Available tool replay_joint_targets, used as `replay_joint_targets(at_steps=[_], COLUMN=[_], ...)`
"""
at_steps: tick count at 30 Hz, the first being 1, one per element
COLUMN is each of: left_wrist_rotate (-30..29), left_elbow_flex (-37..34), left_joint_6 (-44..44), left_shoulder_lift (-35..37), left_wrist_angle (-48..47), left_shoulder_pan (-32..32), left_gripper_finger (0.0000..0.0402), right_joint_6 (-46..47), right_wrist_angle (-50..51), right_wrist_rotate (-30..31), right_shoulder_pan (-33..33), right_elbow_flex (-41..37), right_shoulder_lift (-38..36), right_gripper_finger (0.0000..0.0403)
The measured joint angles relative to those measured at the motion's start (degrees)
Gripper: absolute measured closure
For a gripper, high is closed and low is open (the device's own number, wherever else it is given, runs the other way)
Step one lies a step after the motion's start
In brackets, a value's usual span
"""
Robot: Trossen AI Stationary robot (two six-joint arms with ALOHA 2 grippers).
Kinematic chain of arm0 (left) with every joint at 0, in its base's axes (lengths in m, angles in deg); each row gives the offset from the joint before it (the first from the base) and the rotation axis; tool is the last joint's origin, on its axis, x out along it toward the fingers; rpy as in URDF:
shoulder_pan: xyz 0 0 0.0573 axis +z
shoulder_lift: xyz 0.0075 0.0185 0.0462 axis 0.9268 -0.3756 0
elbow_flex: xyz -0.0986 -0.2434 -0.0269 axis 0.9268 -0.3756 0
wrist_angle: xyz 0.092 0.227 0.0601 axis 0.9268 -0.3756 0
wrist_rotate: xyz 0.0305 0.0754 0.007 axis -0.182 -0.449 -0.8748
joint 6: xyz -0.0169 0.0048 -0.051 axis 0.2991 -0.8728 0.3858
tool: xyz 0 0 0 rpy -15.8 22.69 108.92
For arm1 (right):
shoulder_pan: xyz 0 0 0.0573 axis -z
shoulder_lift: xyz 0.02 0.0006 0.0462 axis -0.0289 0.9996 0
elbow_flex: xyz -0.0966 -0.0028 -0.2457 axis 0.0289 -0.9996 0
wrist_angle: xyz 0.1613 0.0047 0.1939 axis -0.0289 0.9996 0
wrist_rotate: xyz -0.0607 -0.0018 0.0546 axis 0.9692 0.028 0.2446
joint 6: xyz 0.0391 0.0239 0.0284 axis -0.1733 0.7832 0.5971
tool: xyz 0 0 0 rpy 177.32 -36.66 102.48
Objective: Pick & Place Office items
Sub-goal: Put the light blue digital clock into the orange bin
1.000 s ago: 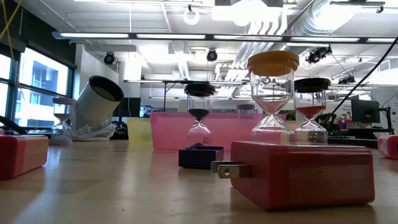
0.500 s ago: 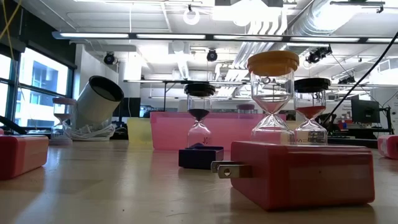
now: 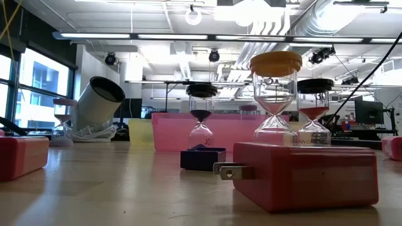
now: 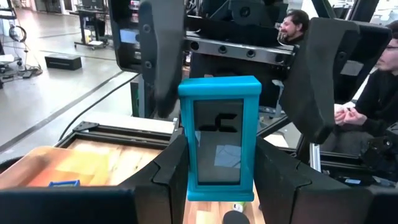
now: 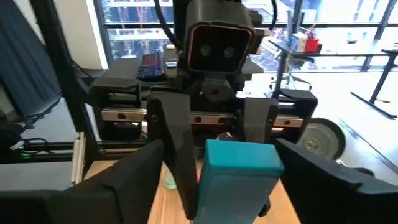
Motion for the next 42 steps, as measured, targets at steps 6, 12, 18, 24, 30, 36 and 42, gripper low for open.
replay_joint_targets(at_steps=[6,12,18,24,30,36,42], left_wrist_rotate=[0.0,0.05,-0.44,-0.63,-1.92,-1.98,-2.01], left_elbow_flex=[0.0,0.0,0.0,-0.02,0.01,0.04,0.04], left_joint_6=[0.0,-0.95,-2.78,-2.05,1.93,5.2,8.15], left_shoulder_lift=[0.0,0.0,0.0,0.0,0.07,0.09,0.09], left_wrist_angle=[-0.02,-0.28,-0.39,-0.27,0.43,-0.54,-2.1], left_shoulder_pan=[0.0,-0.04,-0.2,-0.24,0.02,0.05,0.08], left_gripper_finger=[0.0271,0.0271,0.0271,0.0182,0.0118,0.0111,0.011], right_joint_6=[0.24,0.85,0.4,0.04,1.0,3.98,7.29], right_wrist_angle=[0.16,1.01,2.13,4.34,11.43,22.22,35.38], right_wrist_rotate=[-2.83,-5.95,-8.27,-8.67,-6.69,0.6,9.87], right_shoulder_pan=[1.15,2.32,3.48,3.51,3.51,3.51,4.64], right_elbow_flex=[0.0,0.0,0.09,0.11,0.01,0.02,0.05], right_shoulder_lift=[0.0,-0.04,-0.09,-0.09,-0.74,-4.17,-8.46], right_gripper_finger=[0.0183,0.0259,0.0259,0.0259,0.0259,0.0259,0.0259])
